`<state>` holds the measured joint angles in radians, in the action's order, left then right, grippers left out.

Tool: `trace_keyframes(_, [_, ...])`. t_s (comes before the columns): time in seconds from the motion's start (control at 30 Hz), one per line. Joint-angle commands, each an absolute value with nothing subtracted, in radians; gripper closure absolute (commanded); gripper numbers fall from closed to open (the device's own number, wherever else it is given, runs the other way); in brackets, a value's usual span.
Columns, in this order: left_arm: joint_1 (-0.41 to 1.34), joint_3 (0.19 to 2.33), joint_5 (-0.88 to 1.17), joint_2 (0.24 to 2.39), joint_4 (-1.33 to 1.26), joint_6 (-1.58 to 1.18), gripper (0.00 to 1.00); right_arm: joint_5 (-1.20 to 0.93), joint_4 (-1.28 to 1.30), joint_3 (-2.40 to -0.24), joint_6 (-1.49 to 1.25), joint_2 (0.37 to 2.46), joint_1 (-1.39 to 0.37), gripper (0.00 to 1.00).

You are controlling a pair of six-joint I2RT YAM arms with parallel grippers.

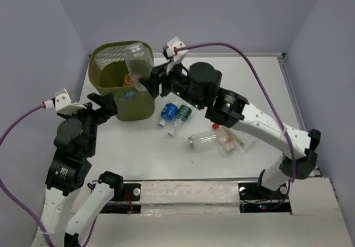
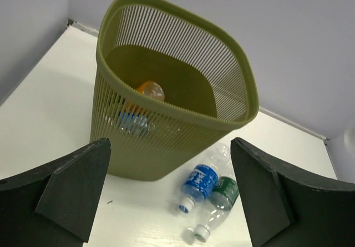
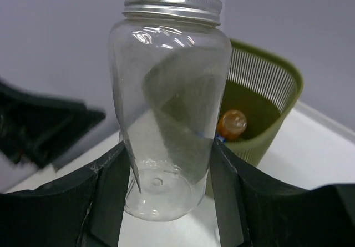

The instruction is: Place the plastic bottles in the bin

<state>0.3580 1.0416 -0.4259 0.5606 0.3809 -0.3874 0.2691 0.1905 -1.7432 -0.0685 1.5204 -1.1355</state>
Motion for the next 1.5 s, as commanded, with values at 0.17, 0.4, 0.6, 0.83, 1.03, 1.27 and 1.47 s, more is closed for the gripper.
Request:
trace_keyframes(0.17, [0.357, 0.943, -0.213, 0.433, 0.514, -0.472, 0.01, 0.112, 0.133, -2.3, -0.055, 2.058, -0.973, 0.65])
trace_keyframes(0.4, [0.359, 0.91, -0.011, 0.448, 0.465, -0.434, 0.01, 0.066, 0.15, -2.47, -0.066, 2.15, -0.963, 0.0])
trace_keyframes(0.6, [0.359, 0.884, 0.178, 0.558, 0.361, -0.422, 0.01, 0.127, 0.049, -1.978, -0.106, 1.823, -0.924, 0.09])
trace_keyframes(0.83, [0.548, 0.861, 0.126, 0.712, 0.206, -0.488, 0.01, 0.277, -0.058, -1.191, -0.273, 1.289, -0.824, 0.17])
trace_keyframes(1.03, [0.787, 0.96, -0.192, 0.953, 0.151, -0.457, 0.01, 0.365, 0.056, -0.809, -0.38, 0.909, -0.811, 0.27])
trace_keyframes(1.27, [0.807, 1.087, -0.268, 1.349, 0.054, -0.364, 0.03, 0.252, 0.196, -0.617, -0.511, 0.686, -0.811, 0.31])
trace_keyframes(1.47, [0.81, 1.273, -0.304, 1.637, 0.098, -0.311, 0.03, 0.199, 0.224, -0.565, -0.531, 0.621, -0.811, 0.31])
